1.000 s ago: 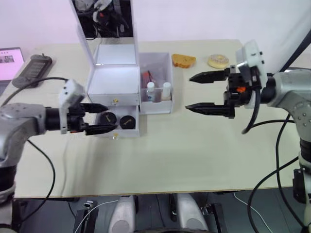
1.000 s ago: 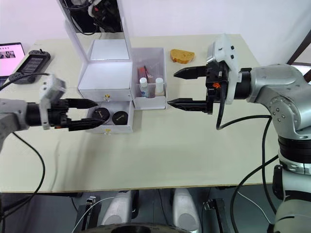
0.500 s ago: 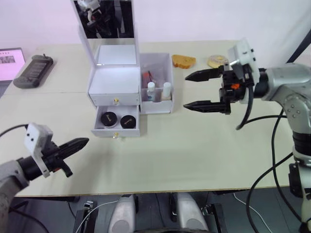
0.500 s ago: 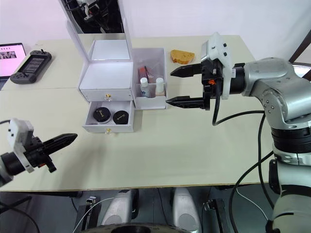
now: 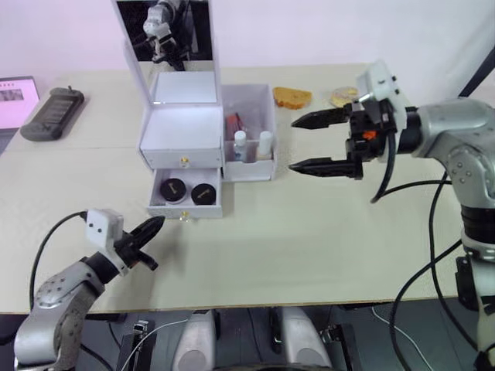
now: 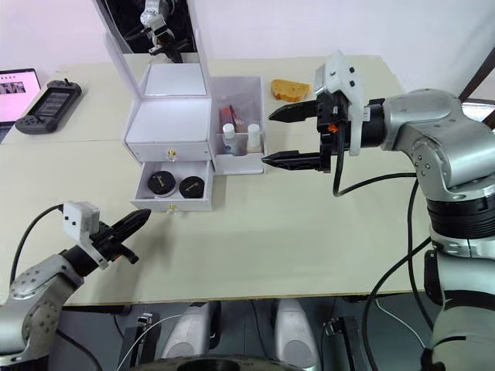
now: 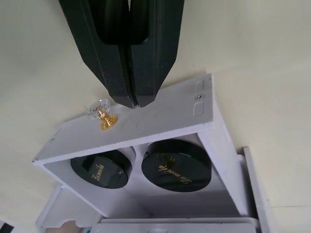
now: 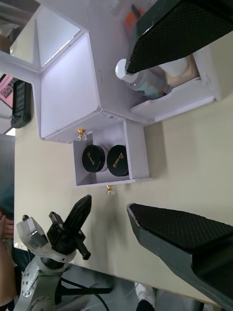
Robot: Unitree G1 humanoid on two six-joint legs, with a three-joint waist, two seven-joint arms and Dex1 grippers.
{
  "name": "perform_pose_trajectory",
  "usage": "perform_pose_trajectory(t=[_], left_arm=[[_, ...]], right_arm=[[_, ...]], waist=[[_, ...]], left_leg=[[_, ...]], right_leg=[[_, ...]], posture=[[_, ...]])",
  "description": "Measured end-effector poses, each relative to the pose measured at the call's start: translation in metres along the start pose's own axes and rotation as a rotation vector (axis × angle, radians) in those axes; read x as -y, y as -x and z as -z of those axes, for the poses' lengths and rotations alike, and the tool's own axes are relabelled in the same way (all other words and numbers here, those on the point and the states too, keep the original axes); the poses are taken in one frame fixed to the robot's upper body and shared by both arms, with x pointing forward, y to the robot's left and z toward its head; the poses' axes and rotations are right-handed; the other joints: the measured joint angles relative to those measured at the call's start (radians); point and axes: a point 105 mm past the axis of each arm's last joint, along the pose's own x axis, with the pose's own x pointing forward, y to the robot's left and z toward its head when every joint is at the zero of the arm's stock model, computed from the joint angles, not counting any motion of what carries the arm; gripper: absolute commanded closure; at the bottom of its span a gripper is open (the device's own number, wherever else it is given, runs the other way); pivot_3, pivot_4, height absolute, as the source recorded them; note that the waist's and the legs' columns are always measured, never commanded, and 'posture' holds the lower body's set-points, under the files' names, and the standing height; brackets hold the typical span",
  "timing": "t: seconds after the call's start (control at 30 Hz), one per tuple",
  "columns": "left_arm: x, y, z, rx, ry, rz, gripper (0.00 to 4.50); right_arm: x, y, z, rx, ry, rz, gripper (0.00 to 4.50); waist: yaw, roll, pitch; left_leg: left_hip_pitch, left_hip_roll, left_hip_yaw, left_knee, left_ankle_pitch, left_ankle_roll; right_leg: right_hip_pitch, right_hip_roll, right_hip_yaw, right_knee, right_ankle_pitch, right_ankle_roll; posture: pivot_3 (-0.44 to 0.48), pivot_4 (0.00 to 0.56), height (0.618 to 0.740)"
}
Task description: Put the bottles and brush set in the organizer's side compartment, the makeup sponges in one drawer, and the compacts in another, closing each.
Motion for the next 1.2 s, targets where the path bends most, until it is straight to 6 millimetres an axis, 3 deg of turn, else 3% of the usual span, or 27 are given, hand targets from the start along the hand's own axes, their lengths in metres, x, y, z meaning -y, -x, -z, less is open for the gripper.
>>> perform_pose_trajectory(t=[0.17,0.37,0.77,1.2], left_arm=[[0.002,-0.014,0.005,0.001,0.015,0.024,4.48],[-0.007,-0.036,-0.013,0.051,0.005,0.022,4.48],[-0.016,-0.068,-0.022,0.020,-0.028,0.033,4.48],[-0.029,-0.087,-0.029,0.009,-0.078,0.013,4.48]], right_arm=[[0.001,0.007,-0.004,-0.008,0.010,0.029,0.00],[-0.001,0.009,-0.006,-0.018,0.029,0.034,0.00],[0.000,0.018,-0.006,-0.037,0.032,0.077,0.00],[0.001,0.026,-0.004,-0.076,0.028,0.091,0.00]], waist=[[0.000,0.000,0.000],[0.001,0.000,0.000],[0.002,0.000,0.000],[0.001,0.000,0.000]], left_leg=[[0.000,0.000,0.000,0.000,0.000,0.000],[0.000,0.000,0.000,0.000,0.000,0.000],[0.000,0.000,0.000,0.000,0.000,0.000],[0.000,0.000,0.000,-0.001,0.000,0.000]], right_leg=[[0.000,0.000,0.000,0.000,0.000,0.000],[0.000,0.000,0.000,0.000,0.000,0.001],[0.000,0.000,0.000,0.000,0.000,0.001],[0.000,0.000,0.000,0.000,0.000,0.002]], posture=[[0.000,0.150,0.740],[0.000,0.150,0.740],[0.000,0.150,0.740],[0.000,0.150,0.740]])
